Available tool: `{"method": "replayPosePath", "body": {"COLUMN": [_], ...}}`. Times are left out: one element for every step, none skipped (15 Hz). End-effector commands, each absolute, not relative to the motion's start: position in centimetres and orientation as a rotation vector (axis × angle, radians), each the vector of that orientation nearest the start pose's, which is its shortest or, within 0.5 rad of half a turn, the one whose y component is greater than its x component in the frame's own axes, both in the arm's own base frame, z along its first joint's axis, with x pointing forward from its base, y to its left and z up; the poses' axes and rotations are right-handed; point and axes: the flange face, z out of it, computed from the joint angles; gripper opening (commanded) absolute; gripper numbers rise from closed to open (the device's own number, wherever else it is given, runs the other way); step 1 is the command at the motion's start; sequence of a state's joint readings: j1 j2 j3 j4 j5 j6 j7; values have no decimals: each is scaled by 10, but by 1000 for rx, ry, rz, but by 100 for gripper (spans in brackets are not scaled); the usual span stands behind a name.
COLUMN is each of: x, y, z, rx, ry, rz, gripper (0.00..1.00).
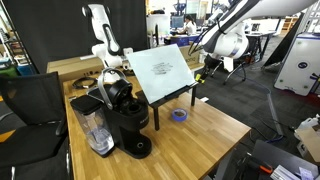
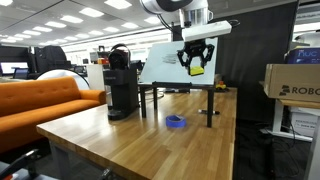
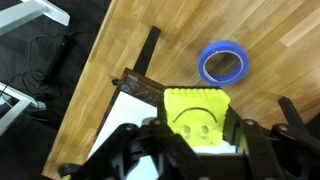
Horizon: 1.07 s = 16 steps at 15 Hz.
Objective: Wipe the whiteboard with the duster
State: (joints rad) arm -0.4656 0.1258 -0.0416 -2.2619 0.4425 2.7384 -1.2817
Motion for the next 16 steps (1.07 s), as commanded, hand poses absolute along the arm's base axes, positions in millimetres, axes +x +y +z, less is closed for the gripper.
{"method": "replayPosePath", "body": {"x": [485,489,491,495,498,501,504,508,512,516,521,526,531,536,540,545], "y": [-281,-281,-281,-281,-281,-280,-278,-276,-275,-273,-271,-270,-269,-267,-266,-265], "z": [339,338,336,335,334,333,333,333,334,335,337,339,341,343,345,347], "rx": [-3154,-3160,-3165,-3171,-3175,-3179,-3180,-3182,-3182,-3183,-3184,-3180,-3178,-3174,-3171,-3164], "ry": [-553,-523,-497,-470,-445,-419,-398,-373,-350,-338,-323,-306,-293,-283,-273,-264], "rz": [-750,-775,-797,-823,-848,-877,-899,-931,-959,-985,-1016,-1045,-1069,-1097,-1119,-1144], "gripper": [47,47,47,47,47,47,47,47,48,47,48,47,47,47,47,47]}}
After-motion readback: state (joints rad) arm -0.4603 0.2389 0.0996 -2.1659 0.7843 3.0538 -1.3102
